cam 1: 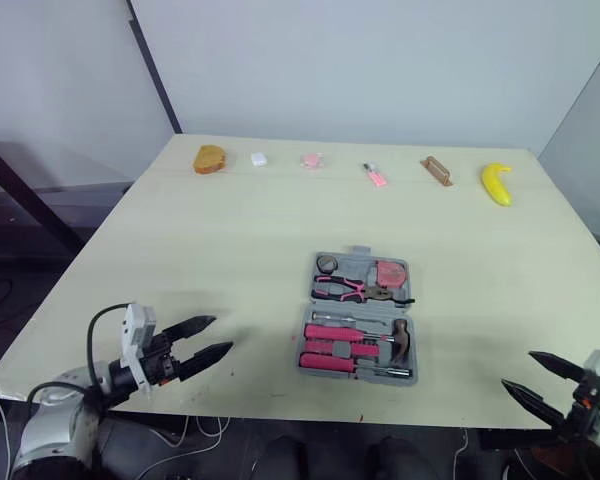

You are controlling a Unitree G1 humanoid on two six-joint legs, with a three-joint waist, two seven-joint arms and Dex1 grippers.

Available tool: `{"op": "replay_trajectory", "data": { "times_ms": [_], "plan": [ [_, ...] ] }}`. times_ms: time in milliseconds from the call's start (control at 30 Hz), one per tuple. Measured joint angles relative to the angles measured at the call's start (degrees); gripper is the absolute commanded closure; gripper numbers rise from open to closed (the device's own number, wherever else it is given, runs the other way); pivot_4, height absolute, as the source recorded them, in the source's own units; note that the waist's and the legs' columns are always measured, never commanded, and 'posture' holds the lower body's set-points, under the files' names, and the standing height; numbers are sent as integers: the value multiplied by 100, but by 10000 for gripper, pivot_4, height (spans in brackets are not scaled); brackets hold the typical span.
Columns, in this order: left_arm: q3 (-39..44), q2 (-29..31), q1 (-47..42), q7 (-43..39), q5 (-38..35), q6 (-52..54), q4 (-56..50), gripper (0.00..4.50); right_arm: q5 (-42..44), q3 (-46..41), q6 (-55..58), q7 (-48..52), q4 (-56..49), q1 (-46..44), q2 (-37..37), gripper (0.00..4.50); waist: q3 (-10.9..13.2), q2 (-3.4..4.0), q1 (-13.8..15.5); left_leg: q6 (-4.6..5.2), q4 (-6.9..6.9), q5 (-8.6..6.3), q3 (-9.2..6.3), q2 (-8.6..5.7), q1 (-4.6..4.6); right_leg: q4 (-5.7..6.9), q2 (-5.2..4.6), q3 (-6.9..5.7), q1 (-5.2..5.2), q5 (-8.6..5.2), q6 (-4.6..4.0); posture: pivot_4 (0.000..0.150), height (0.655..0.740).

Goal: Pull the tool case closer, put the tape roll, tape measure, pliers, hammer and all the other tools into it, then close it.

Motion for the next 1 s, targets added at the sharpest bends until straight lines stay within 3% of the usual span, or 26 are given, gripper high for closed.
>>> {"op": "replay_trajectory", "data": {
  "times_ms": [67, 233, 267, 567, 800, 1000],
  "plan": [
    [-261, -6, -368, -30, 79, 246, -73, 16279, -23, 491, 410, -17, -102, -477, -138, 12476, 2, 2, -11, 0, 6, 1, 1, -1, 0, 4, 5, 3, -1, 2, 0, 1500, 7400],
    [-1010, 1, -1394, -121, 614, 628, -48, 42188, -405, 1509, 1209, -272, -156, -2070, -457, 38411, 2, 4, -3, 1, 5, 1, 5, -7, -7, 2, 14, 7, -2, 3, 1, 1500, 7400],
    [-1173, 1, -1574, -172, 730, 670, 25, 44924, -529, 1682, 1315, -296, -83, -2351, -504, 42446, 2, 3, -1, 1, 5, 1, 9, -7, -7, 2, 14, 6, -3, 3, 1, 1500, 7400],
    [-2199, -423, -3074, -297, 2076, 161, 1876, 45000, -1756, 3392, 1758, -27, 1164, -4318, -695, 43954, 6, 6, 23, 1, 9, 1, 18, -7, -18, 0, 19, -5, -5, 2, 0, 1500, 7400],
    [-2502, -1027, -3730, -169, 2865, -750, 3182, 45000, -2640, 4450, 1777, 345, 1897, -5183, -549, 43954, 6, 6, 0, 1, 9, 1, 19, -6, -20, 2, 20, -4, -9, 2, 1, 1500, 7400],
    [-2496, -1332, -3981, -158, 3114, -1030, 3496, 45000, -2913, 4725, 1901, 554, 2015, -5592, -165, 43954, 6, 6, -4, 0, 11, 1, 18, -5, -20, 6, 19, -6, -8, 3, 1, 1500, 7400]
  ]
}}
